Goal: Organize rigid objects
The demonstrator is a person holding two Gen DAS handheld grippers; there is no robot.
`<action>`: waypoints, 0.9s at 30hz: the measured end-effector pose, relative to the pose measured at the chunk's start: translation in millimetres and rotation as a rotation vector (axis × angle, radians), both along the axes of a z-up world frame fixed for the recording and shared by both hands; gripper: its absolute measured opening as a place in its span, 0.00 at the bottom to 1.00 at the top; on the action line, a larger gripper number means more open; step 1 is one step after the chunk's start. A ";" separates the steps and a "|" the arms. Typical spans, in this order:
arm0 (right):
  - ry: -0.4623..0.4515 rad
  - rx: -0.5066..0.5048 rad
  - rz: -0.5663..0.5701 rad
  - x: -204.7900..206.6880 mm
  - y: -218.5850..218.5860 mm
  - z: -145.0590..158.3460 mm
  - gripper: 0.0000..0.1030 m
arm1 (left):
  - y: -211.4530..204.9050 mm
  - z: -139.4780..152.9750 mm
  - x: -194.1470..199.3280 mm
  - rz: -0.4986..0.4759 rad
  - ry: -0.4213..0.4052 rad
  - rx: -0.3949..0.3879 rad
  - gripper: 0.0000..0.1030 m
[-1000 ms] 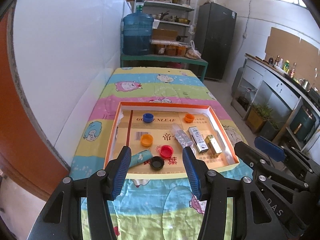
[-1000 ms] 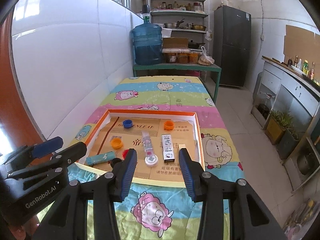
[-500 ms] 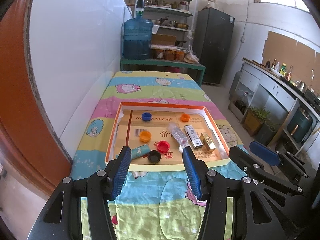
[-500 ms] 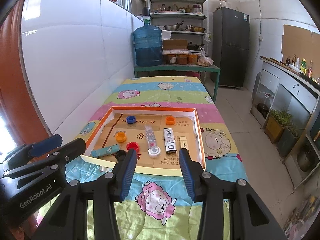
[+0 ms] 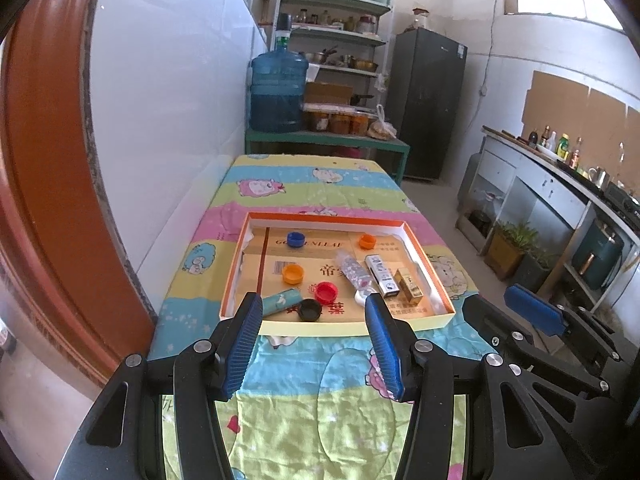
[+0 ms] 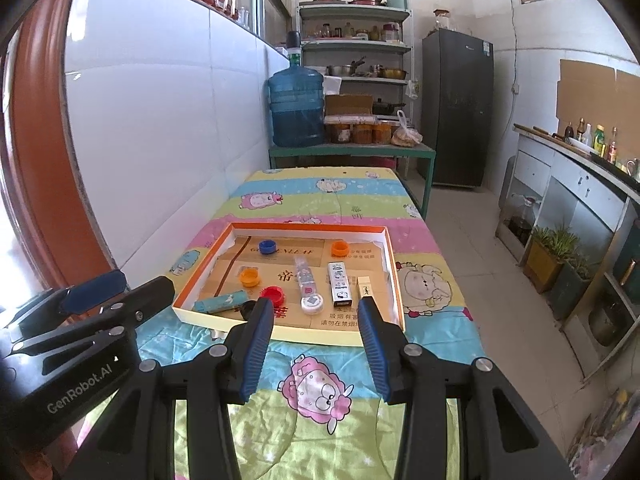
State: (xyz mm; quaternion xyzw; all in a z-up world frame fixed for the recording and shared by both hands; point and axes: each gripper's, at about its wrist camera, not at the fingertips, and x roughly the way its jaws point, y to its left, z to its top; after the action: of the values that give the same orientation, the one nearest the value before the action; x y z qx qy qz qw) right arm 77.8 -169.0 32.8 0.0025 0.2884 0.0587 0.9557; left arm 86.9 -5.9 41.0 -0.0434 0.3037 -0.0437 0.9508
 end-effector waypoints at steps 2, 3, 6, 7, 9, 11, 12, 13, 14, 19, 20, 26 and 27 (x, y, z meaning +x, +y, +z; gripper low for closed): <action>-0.009 -0.003 -0.006 -6.1 0.7 1.8 0.42 | 0.5 1.4 -6.0 0.005 -0.009 0.002 0.54; -0.013 -0.001 -0.009 -8.6 0.6 2.8 0.42 | 1.0 2.6 -7.4 0.008 -0.011 0.002 0.54; -0.020 0.006 -0.015 -14.6 -0.7 4.9 0.42 | 1.5 4.1 -15.0 0.024 -0.016 0.011 0.54; -0.023 0.009 -0.015 -16.4 -0.6 5.4 0.42 | 1.3 4.9 -18.1 0.033 -0.018 0.016 0.54; -0.029 0.007 -0.013 -19.9 0.5 6.0 0.42 | 1.0 6.7 -23.9 0.045 -0.028 0.024 0.54; -0.032 0.003 -0.012 -22.9 1.4 7.2 0.42 | 1.2 9.6 -31.2 0.056 -0.043 0.026 0.54; -0.036 0.005 -0.010 -25.6 2.2 7.9 0.42 | 1.2 11.0 -35.0 0.065 -0.047 0.032 0.54; -0.038 0.005 -0.009 -27.3 2.6 8.3 0.42 | 1.6 12.0 -37.8 0.075 -0.050 0.037 0.54; -0.041 0.005 -0.008 -29.8 3.5 9.0 0.42 | 2.0 13.0 -40.7 0.088 -0.053 0.043 0.54; -0.062 0.006 -0.002 -40.7 5.1 14.9 0.42 | 1.8 19.9 -58.8 0.168 -0.094 0.089 0.54; -0.066 0.006 -0.001 -42.3 5.1 16.1 0.42 | 1.1 20.9 -61.6 0.181 -0.105 0.100 0.54; -0.091 0.002 0.001 -54.8 6.6 22.1 0.42 | 2.7 23.3 -73.0 0.143 -0.117 0.065 0.54; -0.093 0.001 0.001 -56.0 6.9 22.5 0.42 | 2.2 23.7 -74.3 0.140 -0.119 0.063 0.54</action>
State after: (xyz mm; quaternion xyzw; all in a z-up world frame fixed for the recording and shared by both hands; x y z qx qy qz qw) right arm 21.9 -162.1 55.3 -0.0001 0.2438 0.0591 0.9680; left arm 12.6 -3.7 64.7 -0.0317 0.2440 0.0299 0.9688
